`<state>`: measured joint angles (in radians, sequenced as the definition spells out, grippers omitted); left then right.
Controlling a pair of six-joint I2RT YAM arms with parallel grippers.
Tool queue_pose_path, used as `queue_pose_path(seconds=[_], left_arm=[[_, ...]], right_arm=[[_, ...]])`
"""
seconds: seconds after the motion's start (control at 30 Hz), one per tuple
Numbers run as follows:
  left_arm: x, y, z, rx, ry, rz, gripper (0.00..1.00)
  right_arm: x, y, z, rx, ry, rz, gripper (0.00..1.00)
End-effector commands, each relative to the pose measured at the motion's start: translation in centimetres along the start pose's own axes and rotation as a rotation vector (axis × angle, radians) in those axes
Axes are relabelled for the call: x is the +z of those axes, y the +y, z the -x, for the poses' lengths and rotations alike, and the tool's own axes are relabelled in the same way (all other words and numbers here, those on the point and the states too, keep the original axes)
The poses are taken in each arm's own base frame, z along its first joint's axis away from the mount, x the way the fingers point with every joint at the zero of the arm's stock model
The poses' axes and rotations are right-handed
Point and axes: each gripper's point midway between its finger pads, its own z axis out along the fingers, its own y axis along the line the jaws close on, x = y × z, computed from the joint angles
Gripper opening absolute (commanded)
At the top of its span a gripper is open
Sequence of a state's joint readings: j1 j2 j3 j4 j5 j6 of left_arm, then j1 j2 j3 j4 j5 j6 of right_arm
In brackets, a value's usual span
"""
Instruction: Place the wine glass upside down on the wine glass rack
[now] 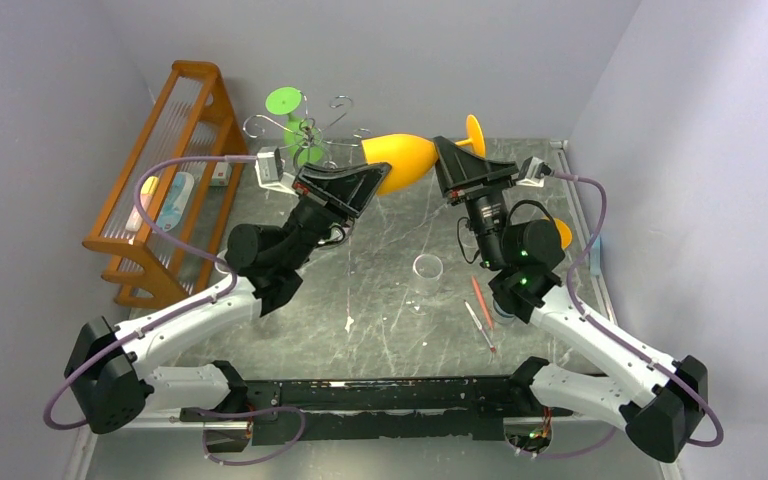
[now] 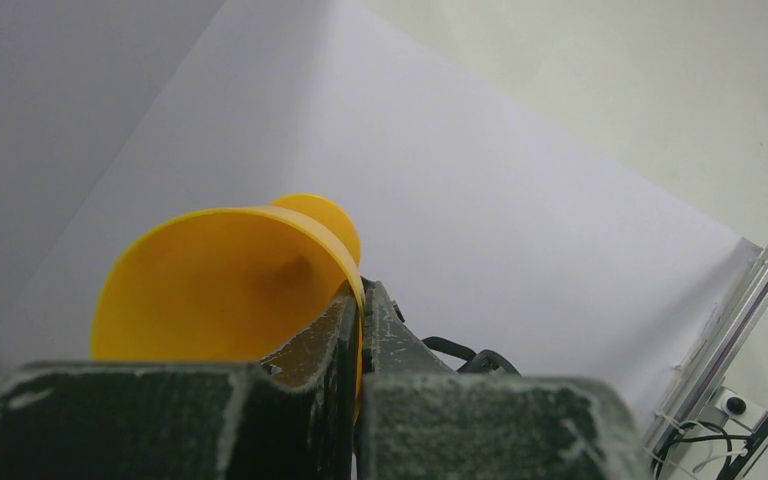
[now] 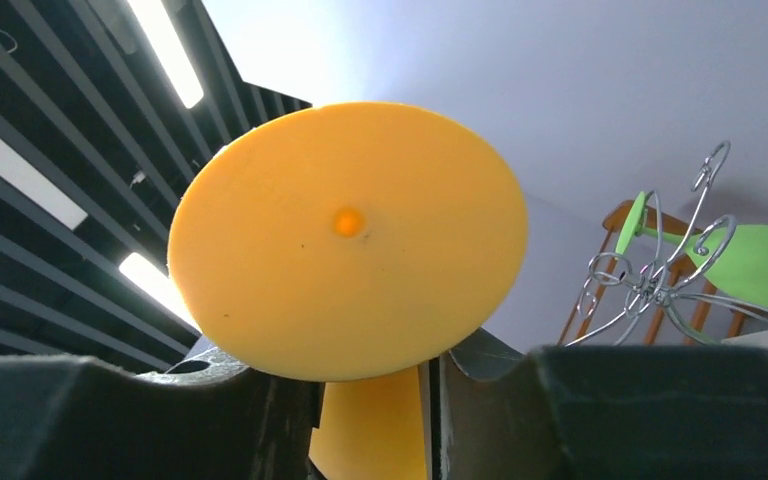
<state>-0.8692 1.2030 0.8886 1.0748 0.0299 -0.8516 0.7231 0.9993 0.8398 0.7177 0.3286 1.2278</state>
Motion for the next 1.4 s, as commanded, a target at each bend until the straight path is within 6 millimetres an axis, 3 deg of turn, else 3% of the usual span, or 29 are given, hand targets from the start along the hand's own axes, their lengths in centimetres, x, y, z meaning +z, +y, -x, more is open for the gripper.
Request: queue_pose_path(seconds=[0.0,0.13,0.2,0.4,0.53,0.63,0.97,1.1,1.3,1.37], left_arm=[[-0.1,-2.0,2.3,0.021,-0.126,-0.074,0.05],[-0.2,-2.1,1.9,0.021,-0.108,-0.081,0.05],[-0.3,-2.1,1.4,0.014,-0.076,-0.078,0.09],[-0.8,-1.9,0.7,0.012,-0.030,-0.059,0.34],[-1.1,-0.8,0.3,0.011,0.000,0.016,0.60],[-1.6,-0.3,0.0,0.023,0.036,0.058,0.73],[-1.4,0.1,-1.0,0.114,0.229,0.176,0.90],[-1.3,0.1,-1.1,0.178,0.297,0.210,0.92],[0.0,-2.3,-2.8,0.103,0.447,0.139,0.93],[0.6,-3.4,-3.7,0.050,0.495,0.088,0.93]], right_arm=[[0.4,1.3,0.7,0.021,-0.031,0.031,0.31],[0.3,1.4,0.9,0.011,-0.036,0.027,0.00],[0.4,1.4,1.1,-0.009,-0.043,0.017,0.00],[0.2,2.0,2.0,-0.068,-0.073,0.025,0.00],[0.1,2.2,2.4,-0.109,-0.093,0.037,0.00],[-0.3,2.8,3.3,-0.208,-0.120,0.055,0.00],[-1.7,3.0,7.2,-0.578,-0.251,-0.005,0.00],[-2.2,2.0,8.7,-0.768,-0.289,-0.073,0.00],[-2.8,0.5,7.9,-1.133,-0.175,-0.070,0.00],[-3.0,0.2,6.8,-1.248,-0.101,-0.019,0.00]])
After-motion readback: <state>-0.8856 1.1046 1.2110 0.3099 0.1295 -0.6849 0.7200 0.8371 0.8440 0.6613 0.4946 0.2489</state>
